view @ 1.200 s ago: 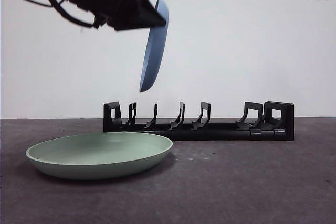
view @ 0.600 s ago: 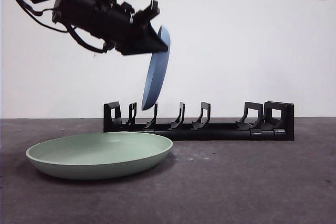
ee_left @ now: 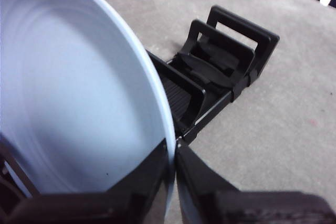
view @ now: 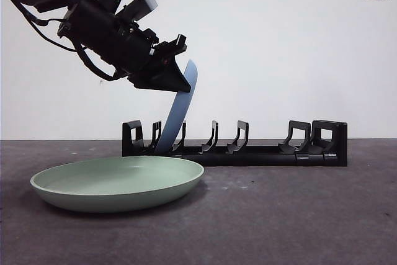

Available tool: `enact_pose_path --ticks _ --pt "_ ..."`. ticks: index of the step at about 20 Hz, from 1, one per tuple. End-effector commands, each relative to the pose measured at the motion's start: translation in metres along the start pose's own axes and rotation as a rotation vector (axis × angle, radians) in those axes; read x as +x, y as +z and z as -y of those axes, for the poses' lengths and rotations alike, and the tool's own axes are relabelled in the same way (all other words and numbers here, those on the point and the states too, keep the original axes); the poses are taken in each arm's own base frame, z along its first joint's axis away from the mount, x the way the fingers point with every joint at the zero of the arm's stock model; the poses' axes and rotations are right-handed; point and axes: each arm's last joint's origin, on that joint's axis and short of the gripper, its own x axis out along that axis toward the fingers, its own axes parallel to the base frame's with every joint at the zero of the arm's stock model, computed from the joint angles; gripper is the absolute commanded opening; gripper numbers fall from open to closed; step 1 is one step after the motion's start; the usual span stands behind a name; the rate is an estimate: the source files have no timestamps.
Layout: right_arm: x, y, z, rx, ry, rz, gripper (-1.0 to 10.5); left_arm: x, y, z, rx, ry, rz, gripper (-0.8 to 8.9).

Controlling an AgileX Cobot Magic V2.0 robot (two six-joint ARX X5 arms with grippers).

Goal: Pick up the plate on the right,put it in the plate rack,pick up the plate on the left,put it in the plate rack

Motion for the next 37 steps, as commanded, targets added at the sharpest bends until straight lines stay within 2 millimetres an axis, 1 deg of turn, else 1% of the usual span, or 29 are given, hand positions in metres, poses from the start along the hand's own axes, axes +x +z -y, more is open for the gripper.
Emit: enact_pose_path --ticks 1,2,3,5,9,12,15,16,17,19,21,22,23,25,26,27,28,29,30,33,35,37 --pt "0.001 -0.003 0.0 0.001 0.003 -0.028 4.4 0.001 -0.004 -0.002 0.006 0.013 -0.02 0.01" --pt "0.001 -0.003 0.0 0.001 0.003 -0.028 4.4 0.001 -0.004 -0.002 0.006 0.013 -0.02 0.1" --pt "0.001 -0.003 0.0 0.001 0.003 -0.028 4.4 0.001 -0.003 -0.002 0.002 0.013 -0.02 0.47" --pt "0.001 -0.003 0.0 0.001 0.003 -0.028 4.4 0.001 -0.004 -0.002 -0.002 0.006 -0.023 1.57" --pt "0.002 -0.003 0.0 -0.002 0.003 -0.028 4.4 -0.003 -0.003 -0.001 -0.019 0.004 -0.048 1.66" --pt "0.002 -0.002 0.0 -0.003 0.003 -0.028 4.4 -0.014 0.007 0.004 -0.013 -0.021 -0.03 1.67" --pt "0.004 -0.001 0.001 -0.001 0.003 -0.034 4.4 -0.04 0.025 0.012 -0.003 -0.023 -0.003 1.79" --pt "0.006 0.0 0.002 0.002 0.004 -0.04 4.4 -0.052 0.032 0.015 -0.002 -0.023 0.002 2.31" --pt "0.008 0.001 0.003 0.004 0.004 -0.047 4.4 -0.065 0.038 0.02 0.002 -0.023 0.003 2.57" --pt "0.015 0.004 0.005 0.011 0.005 -0.068 4.4 -0.097 0.051 0.03 0.022 -0.021 0.014 2.57" --pt "0.026 0.011 0.009 0.017 0.025 -0.08 4.4 -0.132 0.062 0.042 0.064 -0.02 0.039 2.57" --pt "0.033 0.014 0.011 0.021 0.053 -0.087 4.4 -0.151 0.065 0.048 0.09 -0.018 0.051 2.59" --pt "0.04 0.018 0.012 0.025 0.082 -0.094 4.4 -0.17 0.068 0.055 0.118 -0.026 0.062 2.99" --pt "0.059 0.026 0.017 0.029 0.114 -0.124 4.4 -0.208 0.068 0.069 0.146 -0.064 0.079 4.87" --pt "0.069 0.029 0.018 0.028 0.123 -0.147 4.4 -0.223 0.066 0.074 0.146 -0.066 0.077 4.96" --pt "0.082 0.032 0.017 0.022 0.14 -0.182 4.4 -0.24 0.062 0.08 0.146 -0.066 0.068 4.99" --pt "0.094 0.034 0.014 0.014 0.154 -0.215 4.4 -0.254 0.058 0.085 0.15 -0.065 0.058 4.99" --pt "0.109 0.036 0.011 0.001 0.175 -0.253 4.4 -0.268 0.052 0.09 0.159 -0.066 0.047 5.0" --pt "0.123 0.038 0.006 -0.015 0.193 -0.277 4.4 -0.28 0.047 0.094 0.171 -0.066 0.039 5.0" --pt "0.176 0.043 -0.016 -0.061 0.25 -0.342 4.4 -0.311 0.032 0.105 0.258 -0.068 0.02 5.03" --pt "0.21 0.042 -0.029 -0.085 0.241 -0.391 4.4 -0.326 0.022 0.11 0.306 -0.059 0.004 5.03" --pt "0.233 0.038 -0.037 -0.112 0.22 -0.431 4.4 -0.332 0.017 0.113 0.324 -0.046 -0.016 5.03"
